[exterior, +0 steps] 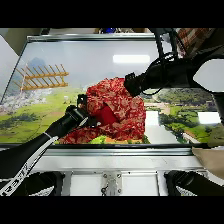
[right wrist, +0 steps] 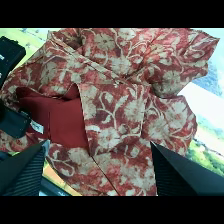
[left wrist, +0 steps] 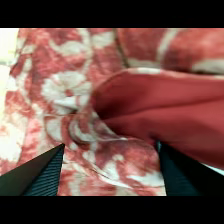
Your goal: Fold the clothes and pants, and hang the long-sleeved shirts on hangers.
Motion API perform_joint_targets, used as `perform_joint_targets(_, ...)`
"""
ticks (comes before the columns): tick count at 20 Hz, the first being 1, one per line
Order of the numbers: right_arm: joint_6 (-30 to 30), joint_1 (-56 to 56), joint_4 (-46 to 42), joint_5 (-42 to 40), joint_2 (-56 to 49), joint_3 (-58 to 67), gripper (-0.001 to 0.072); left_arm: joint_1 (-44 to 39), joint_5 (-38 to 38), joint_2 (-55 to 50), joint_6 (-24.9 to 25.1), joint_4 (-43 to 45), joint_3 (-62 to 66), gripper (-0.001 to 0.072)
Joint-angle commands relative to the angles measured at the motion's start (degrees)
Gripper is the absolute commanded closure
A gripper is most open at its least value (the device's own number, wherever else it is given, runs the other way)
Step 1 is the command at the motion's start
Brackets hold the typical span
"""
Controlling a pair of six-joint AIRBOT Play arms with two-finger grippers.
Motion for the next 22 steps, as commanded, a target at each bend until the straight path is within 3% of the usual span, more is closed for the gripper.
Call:
perform_joint_targets(1, -0.04, -0.02, 0.00, 0.42, 0.02, -0.02, -0.0002, 0.24, -1.44, -0.79, -0.72, -0.63, -1.33, 0.0167)
perform_joint_targets(2, -0.04, -0.02, -0.02, 0.44, 0.02, -0.02, -0.0003, -0.11, -1.97, -0.79, -0.68, -1.40, -1.62, 0.0413)
perform_joint_targets(3, -0.07, -0.02, -0.02, 0.44, 0.02, -0.02, -0.0003, -0.33, -2.45, -0.61, -0.66, -1.16, -1.55, 0.0586)
perform_joint_targets(4, -0.07, -0.02, -0.02, 0.48, 0.02, -0.02, -0.0002, -0.52, -2.43, 0.17, -0.39, -1.18, -1.51, 0.0684)
perform_joint_targets(8, -0.07, -0.04, -2.14, 1.46, -0.24, -1.22, -0.0003, -0.66, -2.36, 10.23, 1.36, -1.27, 1.11, 0.0685)
perform_joint_targets(12, 2.51, -0.02, -2.47, 0.02, -0.24, -10.75, -0.0002, -0.66, -2.80, 18.78, 1.33, -1.46, 1.25, 0.0685)
perform_joint_targets(18, 13.16, 1.64, -1.97, -15.41, -3.23, -32.52, -0.0002, -0.66, -2.49, 23.67, 1.31, -1.90, 1.27, 0.0685)
perform_joint_targets(22, 17.92, 5.01, -1.90, -24.79, -8.26, -35.56, -0.0002, -0.66, -2.43, 23.71, 1.31, -3.37, 1.27, 0.0685)
